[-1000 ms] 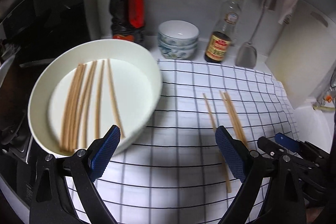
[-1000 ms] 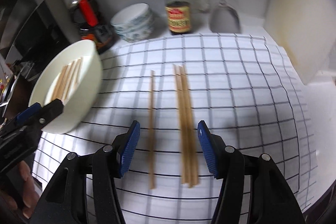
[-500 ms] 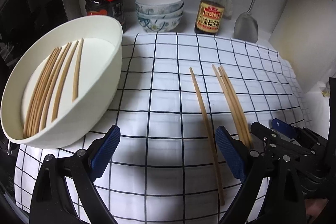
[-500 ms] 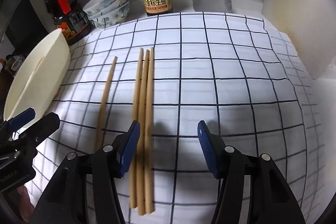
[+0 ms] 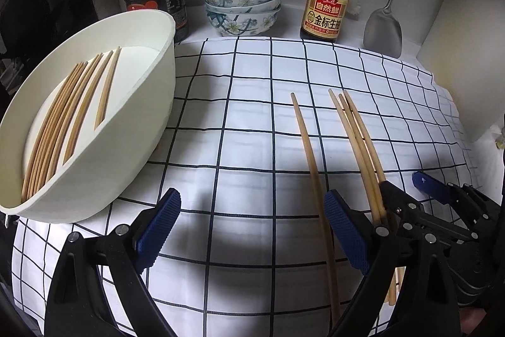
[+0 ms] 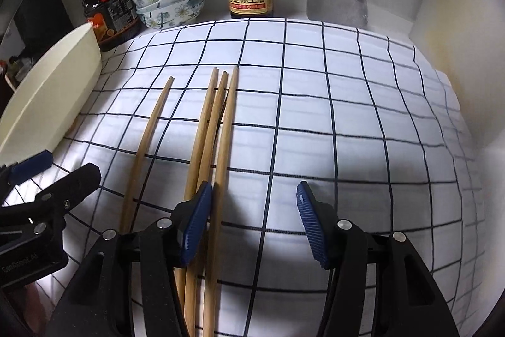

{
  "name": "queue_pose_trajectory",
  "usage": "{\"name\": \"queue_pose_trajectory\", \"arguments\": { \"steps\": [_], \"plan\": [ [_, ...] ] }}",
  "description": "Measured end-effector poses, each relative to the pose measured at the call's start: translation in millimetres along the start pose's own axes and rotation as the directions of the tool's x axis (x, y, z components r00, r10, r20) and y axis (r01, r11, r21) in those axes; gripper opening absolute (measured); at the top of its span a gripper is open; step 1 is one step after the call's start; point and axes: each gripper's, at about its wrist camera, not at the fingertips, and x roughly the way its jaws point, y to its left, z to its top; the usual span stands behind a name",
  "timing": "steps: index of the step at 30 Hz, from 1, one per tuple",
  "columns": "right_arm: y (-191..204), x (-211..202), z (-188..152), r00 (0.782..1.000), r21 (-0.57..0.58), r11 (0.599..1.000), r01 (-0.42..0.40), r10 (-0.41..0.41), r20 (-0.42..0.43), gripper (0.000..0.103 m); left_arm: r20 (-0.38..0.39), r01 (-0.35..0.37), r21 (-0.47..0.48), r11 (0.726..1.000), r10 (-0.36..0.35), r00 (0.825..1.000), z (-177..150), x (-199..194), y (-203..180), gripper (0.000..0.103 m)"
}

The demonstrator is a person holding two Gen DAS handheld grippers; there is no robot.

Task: Organize utensils
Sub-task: 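Lower both open tools around single chopsticks on the grid cloth, then close the right tool on one chopstick while the left tool grasps another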

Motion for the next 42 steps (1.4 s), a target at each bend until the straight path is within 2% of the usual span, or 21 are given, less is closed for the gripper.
{"name": "queue_pose_trajectory", "arguments": {
  "steps": [2,5,23,28,34,36,37,38,41,42],
  "plan": [
    [-1,1,2,1.0,-0.01,1.0,0.005,-0.004,0.005,0.038,-0.006,-0.002,-0.003,1.0,0.002,1.0,0,2,-1,0.09],
    [-6,1,4,1.0,-0.004,1.0,-0.003,0.003,0.007,0.031,-0.009,-0.004,-0.003,1.0,0.004,1.0,0,6,-4,0.09],
    [-29,0,-1,1.0,0.02,1.0,0.018,-0.019,0.017,0.03,-0.027,-0.033,0.04,0.999,0.034,0.999,-5,31,-32,0.09],
    [-30,-1,-2,1.0,0.02,1.0,0.019,-0.019,0.019,0.03,-0.013,-0.027,0.048,0.998,0.028,1.0,-4,31,-36,0.085],
    [-30,-1,-2,1.0,0.018,1.0,0.019,-0.019,0.017,0.029,0.011,-0.012,0.058,0.998,0.011,1.0,-3,28,-41,0.065],
    [-29,-2,-3,1.0,0.018,1.0,0.023,-0.023,0.015,0.021,0.015,-0.002,0.07,0.998,0.001,1.0,-2,27,-44,0.052],
    [-29,-2,-3,1.0,0.018,1.0,0.025,-0.026,0.013,0.013,0.016,0.002,0.076,0.997,-0.004,1.0,-2,26,-45,0.048],
    [-30,-2,-3,1.0,0.019,1.0,0.025,-0.025,0.011,0.007,0.016,0.009,0.082,0.997,-0.011,1.0,-2,25,-46,0.039],
    [-31,-3,-3,1.0,0.024,1.0,0.017,-0.017,0.007,0.006,0.007,0.032,0.105,0.994,-0.033,0.999,0,25,-50,0.011],
    [-31,-3,-4,1.0,0.025,1.0,0.015,-0.015,0.005,0.006,0.003,0.036,0.109,0.993,-0.036,0.999,-1,24,-51,0.009]
  ]
}}
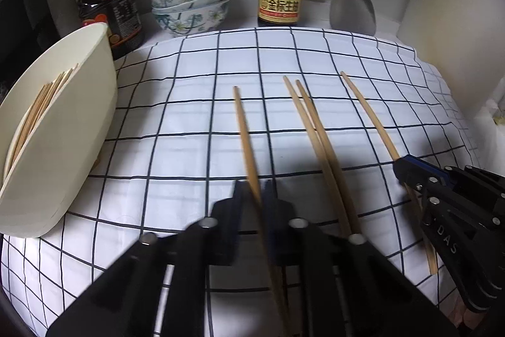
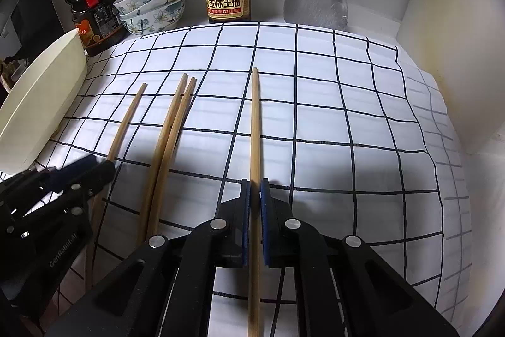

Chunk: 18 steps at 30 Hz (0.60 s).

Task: Organize utensils
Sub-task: 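Close the right tool on one chopstick while the left tool grasps another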

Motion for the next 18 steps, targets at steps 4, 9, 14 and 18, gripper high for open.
{"name": "queue_pose_trajectory", "arguments": {
  "steps": [4,9,14,18],
  "plan": [
    [0,-3,-2,1.0,0.018,1.0,-0.017,0.017,-0.004,0.006,-0.022,0.01,-0.005,1.0,-0.01,1.0,1,0,2,0.008],
    [2,-15,-1,0.999,0.035,0.999,-0.033,0.033,0.014,0.006,-0.048,0.022,-0.017,1.0,-0.023,0.999,1,-7,5,0.007],
    [8,-29,4,0.998,0.052,0.997,-0.052,0.05,0.032,0.006,-0.034,0.053,-0.032,0.998,-0.055,0.998,6,-27,10,0.007],
    [21,-49,12,0.996,0.049,0.997,-0.063,0.06,0.059,0.006,-0.004,0.064,-0.026,0.998,-0.064,0.998,15,-52,21,0.007]
  ]
}}
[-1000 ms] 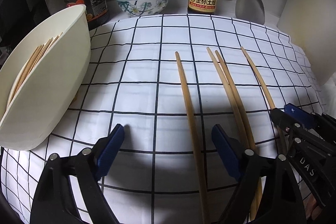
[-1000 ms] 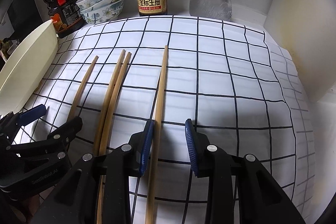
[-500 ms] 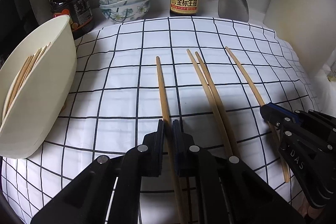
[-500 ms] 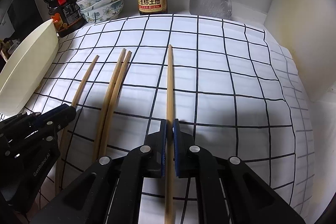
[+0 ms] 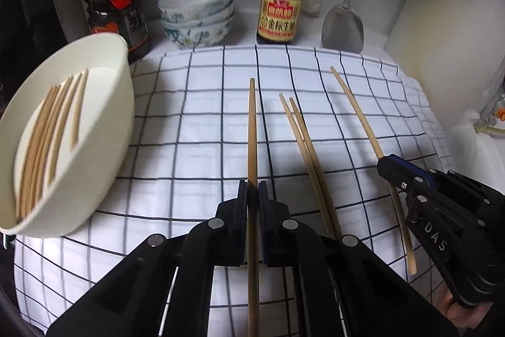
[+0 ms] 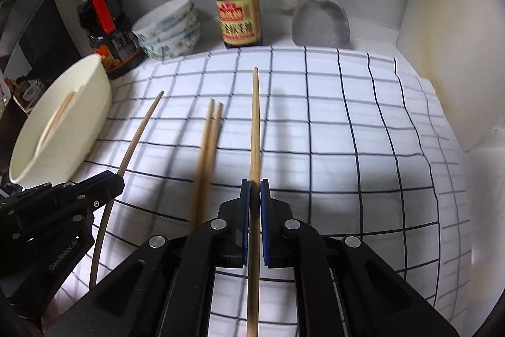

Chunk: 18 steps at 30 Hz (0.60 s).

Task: Organize utensils
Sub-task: 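Carry both held chopsticks over the white oval dish and lower them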

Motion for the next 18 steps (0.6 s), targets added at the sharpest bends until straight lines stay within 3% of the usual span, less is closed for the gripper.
{"name": "queue_pose_trajectory", "arguments": {
  "steps": [8,18],
  "plan": [
    [51,-35,34,0.995,-0.019,0.998,-0.061,0.063,0.081,0.006,0.088,-0.008,-0.01,1.0,0.009,0.996,21,-54,44,0.007],
    [158,-30,76,0.977,-0.117,0.978,-0.173,0.186,0.107,0.006,0.148,-0.109,-0.129,0.986,0.128,0.981,33,-94,153,0.007]
  ]
}}
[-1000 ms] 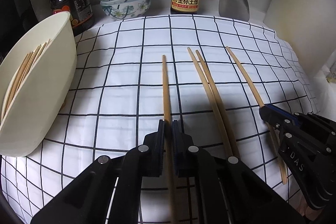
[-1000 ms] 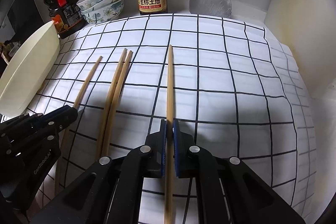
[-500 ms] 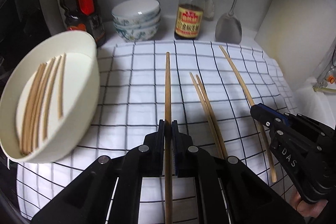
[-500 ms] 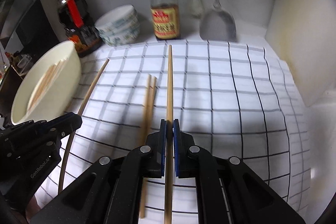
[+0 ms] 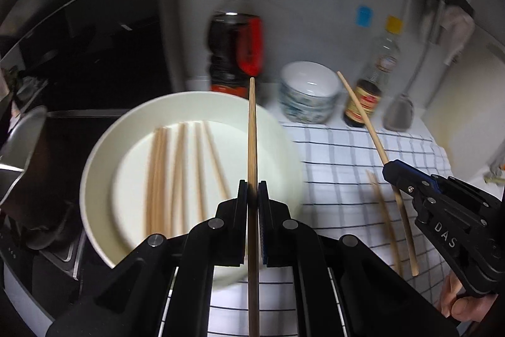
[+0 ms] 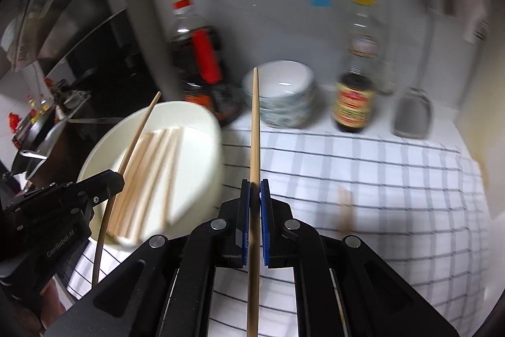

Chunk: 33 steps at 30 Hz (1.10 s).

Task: Organize utensils
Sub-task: 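Carry both held chopsticks over the white oval dish and lower them, then open both tools to drop the chopsticks into the dish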

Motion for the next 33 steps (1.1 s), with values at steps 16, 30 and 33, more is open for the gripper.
{"name": "queue_pose_trajectory", "arguments": {
  "steps": [16,30,33],
  "plan": [
    [105,97,41,0.989,-0.054,0.993,-0.107,0.101,-0.111,0.006,-0.052,-0.076,-0.128,0.989,0.07,0.996,20,44,119,0.007],
    [111,157,35,0.955,-0.037,0.997,-0.072,0.058,-0.289,0.006,-0.178,-0.062,-0.11,0.992,0.042,0.983,15,105,126,0.007],
    [111,161,31,0.95,-0.041,0.997,-0.065,0.05,-0.307,0.006,-0.194,-0.069,-0.109,0.992,0.047,0.98,14,111,126,0.008]
  ]
}}
